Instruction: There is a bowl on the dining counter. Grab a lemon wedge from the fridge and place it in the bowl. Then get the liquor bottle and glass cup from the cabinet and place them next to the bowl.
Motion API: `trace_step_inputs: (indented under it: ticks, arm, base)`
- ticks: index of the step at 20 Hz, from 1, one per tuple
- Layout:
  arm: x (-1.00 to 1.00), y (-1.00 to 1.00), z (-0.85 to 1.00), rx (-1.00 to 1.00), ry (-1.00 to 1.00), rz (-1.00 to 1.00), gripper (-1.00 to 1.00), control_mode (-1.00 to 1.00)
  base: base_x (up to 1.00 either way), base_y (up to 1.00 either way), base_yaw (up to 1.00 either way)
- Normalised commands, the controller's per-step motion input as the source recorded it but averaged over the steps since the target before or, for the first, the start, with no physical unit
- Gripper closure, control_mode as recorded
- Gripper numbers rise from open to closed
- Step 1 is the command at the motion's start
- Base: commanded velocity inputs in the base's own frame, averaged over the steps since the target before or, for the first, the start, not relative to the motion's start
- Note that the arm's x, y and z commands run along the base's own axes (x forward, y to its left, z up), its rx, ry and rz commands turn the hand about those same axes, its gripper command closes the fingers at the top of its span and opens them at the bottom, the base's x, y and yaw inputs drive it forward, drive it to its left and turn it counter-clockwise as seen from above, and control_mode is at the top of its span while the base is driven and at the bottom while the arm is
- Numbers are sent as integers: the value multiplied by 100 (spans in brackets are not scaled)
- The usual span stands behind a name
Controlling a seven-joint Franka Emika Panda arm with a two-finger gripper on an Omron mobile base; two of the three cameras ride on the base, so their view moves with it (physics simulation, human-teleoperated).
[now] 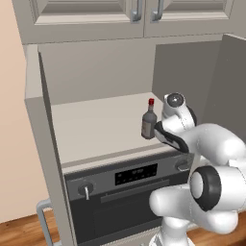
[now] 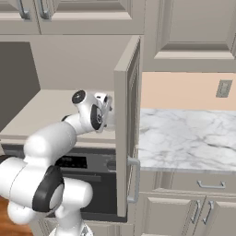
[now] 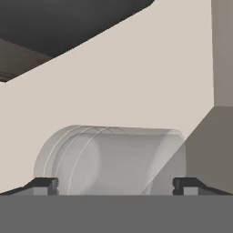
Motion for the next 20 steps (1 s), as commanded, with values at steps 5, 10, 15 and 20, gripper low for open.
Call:
trace_step_inputs:
  ticks: [5, 10, 15, 20]
  arm:
    - [12, 0, -10, 0, 0, 0, -100, -100]
    - [0, 0, -26, 0, 3, 0, 100, -100]
    - [0, 0, -24, 0, 3, 0, 100, -100]
    - [-5, -6, -2, 0, 0, 0, 100, -100]
  base:
    - [0, 0, 0]
    - [0, 0, 0]
    - [0, 0, 0]
    - [0, 0, 0]
